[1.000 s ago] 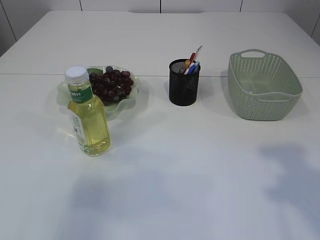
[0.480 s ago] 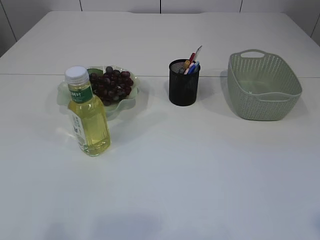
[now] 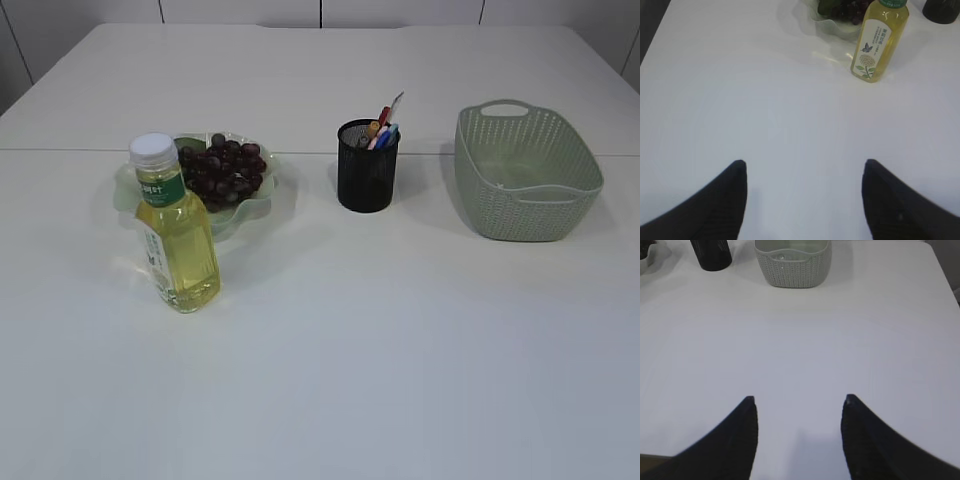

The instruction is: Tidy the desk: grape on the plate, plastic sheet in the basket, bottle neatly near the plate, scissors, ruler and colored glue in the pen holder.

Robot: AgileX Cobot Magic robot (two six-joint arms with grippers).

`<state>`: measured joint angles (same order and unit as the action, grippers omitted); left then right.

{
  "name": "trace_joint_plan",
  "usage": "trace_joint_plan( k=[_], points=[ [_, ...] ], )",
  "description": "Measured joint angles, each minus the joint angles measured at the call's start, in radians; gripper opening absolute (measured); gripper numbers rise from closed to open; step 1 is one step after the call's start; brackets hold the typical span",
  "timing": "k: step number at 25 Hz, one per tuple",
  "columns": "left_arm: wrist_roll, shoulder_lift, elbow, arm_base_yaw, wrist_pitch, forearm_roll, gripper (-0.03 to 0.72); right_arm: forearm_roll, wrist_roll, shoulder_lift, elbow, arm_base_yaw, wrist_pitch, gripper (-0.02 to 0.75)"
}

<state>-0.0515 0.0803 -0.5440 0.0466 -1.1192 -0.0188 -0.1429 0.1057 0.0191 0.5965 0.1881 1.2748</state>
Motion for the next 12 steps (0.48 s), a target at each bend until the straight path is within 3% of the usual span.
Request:
trace_joint_plan(
  k=[12],
  points=[
    [0.0, -0.028, 0.008, 0.0, 0.015, -0.014, 0.498, 0.028, 0.0, 0.0, -0.092, 0.0, -0.111, 0.43]
  ],
)
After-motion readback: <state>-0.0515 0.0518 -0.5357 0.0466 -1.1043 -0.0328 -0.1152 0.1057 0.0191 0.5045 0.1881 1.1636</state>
